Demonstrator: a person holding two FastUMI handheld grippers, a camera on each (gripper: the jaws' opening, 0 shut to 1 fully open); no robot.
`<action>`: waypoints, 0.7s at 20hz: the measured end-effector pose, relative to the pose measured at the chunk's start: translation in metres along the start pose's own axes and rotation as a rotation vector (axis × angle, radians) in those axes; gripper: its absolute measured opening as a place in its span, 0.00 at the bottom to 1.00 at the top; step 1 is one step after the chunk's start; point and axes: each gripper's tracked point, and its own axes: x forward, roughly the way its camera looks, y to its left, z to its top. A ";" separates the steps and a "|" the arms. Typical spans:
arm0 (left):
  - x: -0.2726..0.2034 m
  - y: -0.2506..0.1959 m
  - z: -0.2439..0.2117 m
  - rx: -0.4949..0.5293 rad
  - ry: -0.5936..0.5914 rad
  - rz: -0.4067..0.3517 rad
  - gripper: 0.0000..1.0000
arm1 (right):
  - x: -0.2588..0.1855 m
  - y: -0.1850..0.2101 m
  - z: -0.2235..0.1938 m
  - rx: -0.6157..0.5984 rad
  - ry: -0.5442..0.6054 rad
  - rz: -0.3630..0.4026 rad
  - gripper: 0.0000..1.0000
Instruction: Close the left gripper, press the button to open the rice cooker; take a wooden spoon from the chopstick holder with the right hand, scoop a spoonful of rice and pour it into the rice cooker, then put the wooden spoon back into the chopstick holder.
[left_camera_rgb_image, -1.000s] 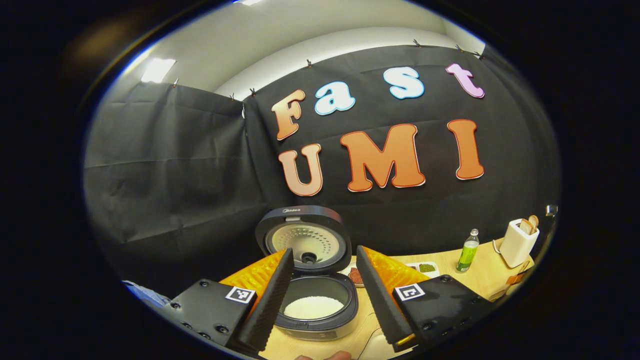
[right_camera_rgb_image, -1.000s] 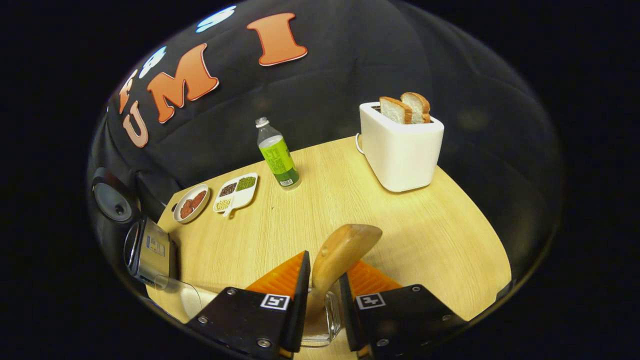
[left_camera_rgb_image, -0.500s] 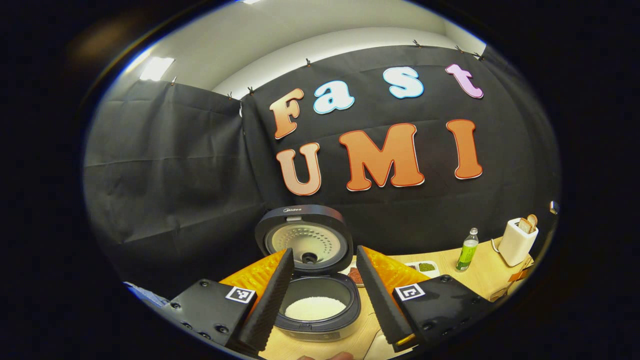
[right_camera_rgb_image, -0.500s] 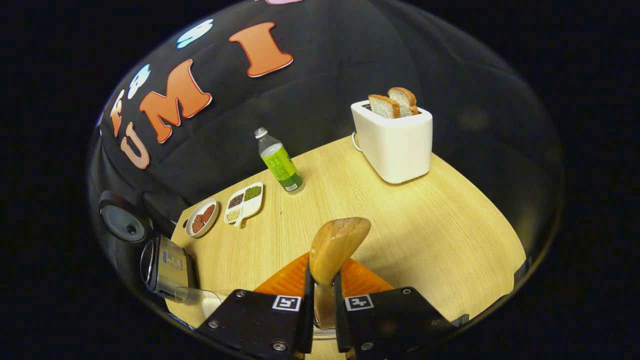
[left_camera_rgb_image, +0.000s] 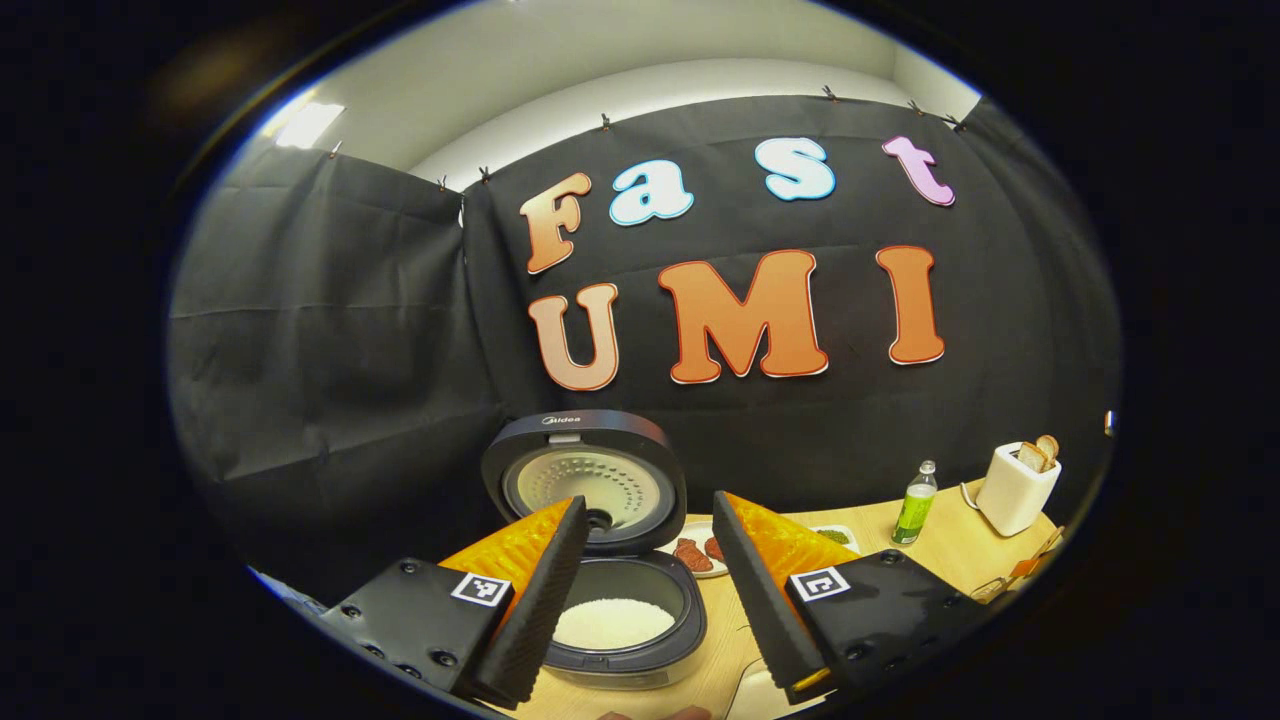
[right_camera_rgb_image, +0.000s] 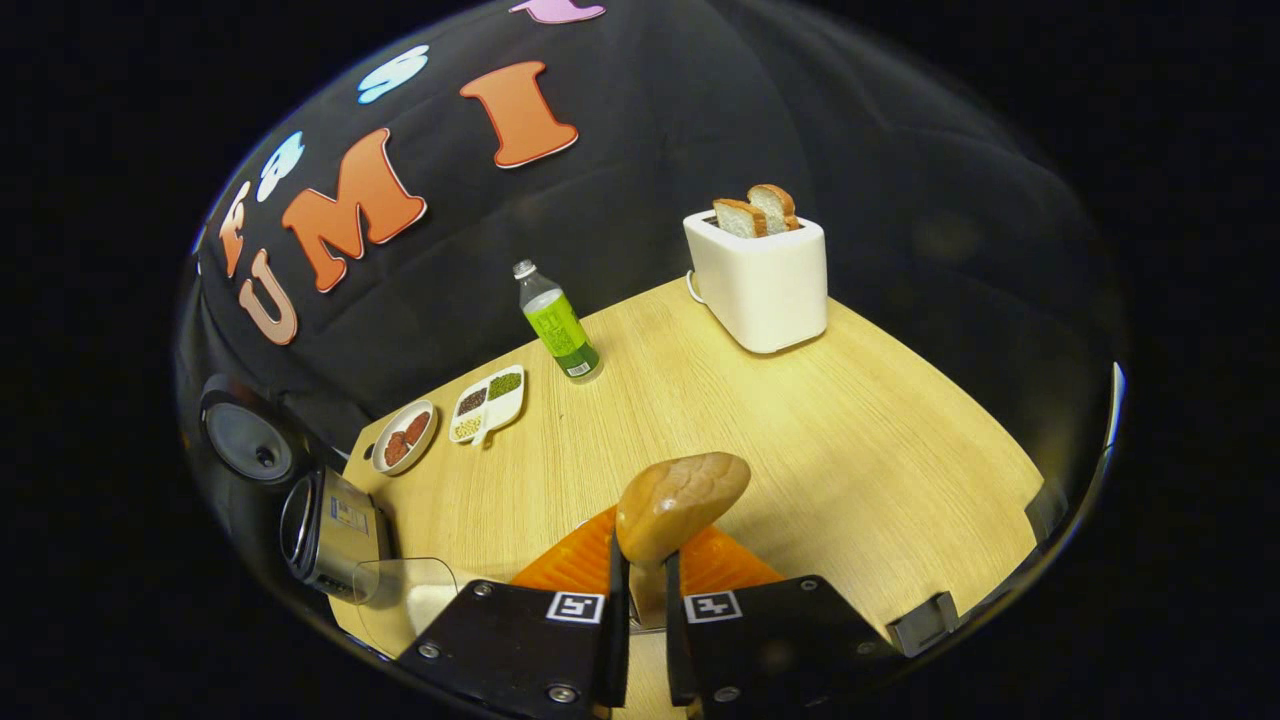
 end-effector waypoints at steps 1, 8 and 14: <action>0.001 0.000 0.000 0.000 0.001 -0.006 0.86 | 0.000 0.000 -0.002 0.005 0.006 -0.004 0.15; 0.004 0.007 0.007 -0.013 -0.021 -0.038 0.80 | -0.009 0.012 0.020 -0.014 -0.037 -0.052 0.12; 0.012 0.031 0.003 0.001 -0.030 -0.022 0.92 | -0.050 0.034 0.062 0.016 -0.138 -0.026 0.11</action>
